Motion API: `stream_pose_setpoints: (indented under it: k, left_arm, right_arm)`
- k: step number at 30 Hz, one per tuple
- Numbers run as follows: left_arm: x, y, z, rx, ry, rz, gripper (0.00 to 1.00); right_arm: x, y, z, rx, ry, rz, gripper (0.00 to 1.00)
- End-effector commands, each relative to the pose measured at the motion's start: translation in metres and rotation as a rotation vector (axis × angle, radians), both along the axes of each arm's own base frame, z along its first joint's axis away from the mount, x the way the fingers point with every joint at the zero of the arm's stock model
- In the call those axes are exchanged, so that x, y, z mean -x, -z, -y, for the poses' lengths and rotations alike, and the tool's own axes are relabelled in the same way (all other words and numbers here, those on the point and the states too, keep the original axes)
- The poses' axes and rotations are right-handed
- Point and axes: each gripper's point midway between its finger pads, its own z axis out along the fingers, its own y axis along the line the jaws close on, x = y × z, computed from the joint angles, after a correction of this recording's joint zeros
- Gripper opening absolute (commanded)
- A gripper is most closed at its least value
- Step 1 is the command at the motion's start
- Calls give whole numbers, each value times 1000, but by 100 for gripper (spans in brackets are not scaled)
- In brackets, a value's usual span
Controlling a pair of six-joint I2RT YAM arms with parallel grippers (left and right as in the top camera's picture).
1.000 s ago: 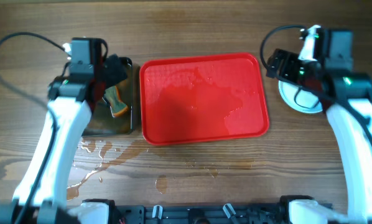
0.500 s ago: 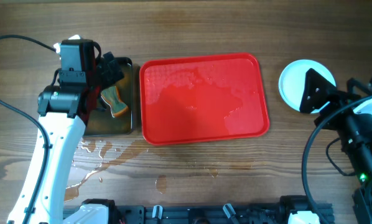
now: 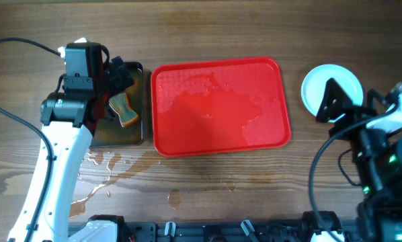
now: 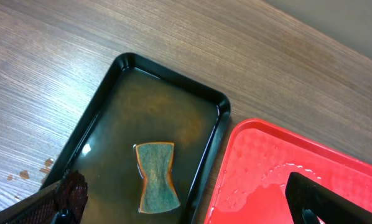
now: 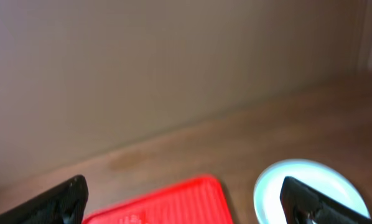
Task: Clean dirty plates on tray and stack at the side
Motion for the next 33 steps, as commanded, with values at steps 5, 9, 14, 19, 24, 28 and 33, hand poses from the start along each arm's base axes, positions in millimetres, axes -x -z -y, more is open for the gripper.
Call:
stream_pose_setpoints:
  k: [5, 9, 14, 19, 24, 28, 33]
  left_arm:
    - [-1, 0, -3, -10, -7, 1, 100]
    - [-1, 0, -3, -10, -7, 1, 100]
    - [-1, 0, -3, -10, -7, 1, 100]
    - [-1, 0, -3, -10, -7, 1, 100]
    - [-1, 0, -3, -10, -7, 1, 100]
    - [-1, 0, -3, -10, -7, 1, 100]
    - [-1, 0, -3, -10, -7, 1, 100]
  right_arm:
    - [15, 78, -19, 134, -106, 200, 100]
    - [18, 110, -25, 131, -127, 261, 100]
    - [15, 144, -26, 129, -128, 301, 100]
    - [11, 172, -26, 123, -131, 227, 100]
    - [11, 183, -26, 142, -134, 182, 100]
    - [10, 183, -26, 142, -134, 181, 100]
    - [10, 183, -26, 143, -134, 181, 100]
